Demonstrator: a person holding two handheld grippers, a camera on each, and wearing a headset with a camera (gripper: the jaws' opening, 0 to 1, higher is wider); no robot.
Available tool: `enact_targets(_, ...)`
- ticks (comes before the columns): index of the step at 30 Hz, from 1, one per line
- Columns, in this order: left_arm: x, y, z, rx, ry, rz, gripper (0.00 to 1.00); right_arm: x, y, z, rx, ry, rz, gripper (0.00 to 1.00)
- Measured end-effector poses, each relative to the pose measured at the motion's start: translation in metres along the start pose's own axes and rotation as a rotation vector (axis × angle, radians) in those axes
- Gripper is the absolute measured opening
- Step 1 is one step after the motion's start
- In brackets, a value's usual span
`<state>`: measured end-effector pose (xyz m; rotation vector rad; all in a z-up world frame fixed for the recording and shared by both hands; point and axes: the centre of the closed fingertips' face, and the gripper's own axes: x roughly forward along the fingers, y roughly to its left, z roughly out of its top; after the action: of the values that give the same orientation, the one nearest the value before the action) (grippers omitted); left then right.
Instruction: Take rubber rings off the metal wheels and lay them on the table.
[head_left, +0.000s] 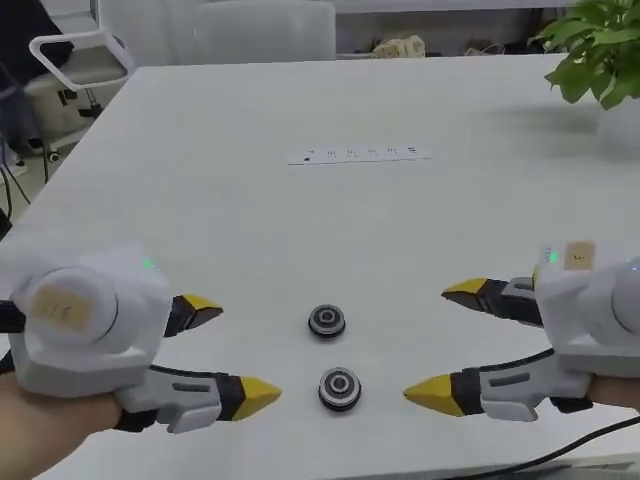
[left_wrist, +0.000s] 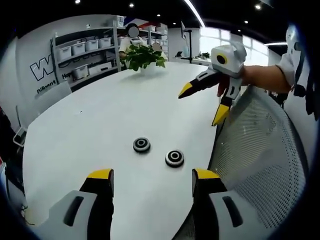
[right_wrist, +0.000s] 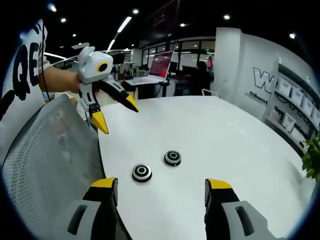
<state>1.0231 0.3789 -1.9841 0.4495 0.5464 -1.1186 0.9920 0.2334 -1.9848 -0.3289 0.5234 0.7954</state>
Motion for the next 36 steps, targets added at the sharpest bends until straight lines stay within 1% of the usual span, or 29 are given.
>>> enact_targets(2, 0.002, -0.002, -0.001, 0.006, 0.009, -0.010, 0.61, 0.002, -0.001, -0.002, -0.004, 0.009, 0.003, 0.69)
enact_targets(8, 0.007, -0.004, 0.000, 0.006, 0.013, -0.034, 0.61, 0.006, -0.002, -0.004, -0.024, 0.026, 0.022, 0.69)
enact_targets(17, 0.014, -0.001, 0.000, 0.018, 0.017, -0.059, 0.59, 0.013, -0.002, -0.002, -0.046, 0.038, 0.049, 0.68)
enact_targets(25, 0.019, -0.003, 0.001, 0.032, 0.020, -0.088, 0.55, 0.022, -0.003, -0.003, -0.063, 0.049, 0.070, 0.66)
enact_targets(30, 0.022, -0.005, 0.000, 0.031, 0.022, -0.104, 0.53, 0.025, -0.003, -0.003, -0.062, 0.052, 0.084, 0.65)
enact_targets(36, 0.027, -0.006, -0.004, 0.019, 0.035, -0.121, 0.52, 0.031, -0.006, -0.007, -0.052, 0.052, 0.095, 0.64)
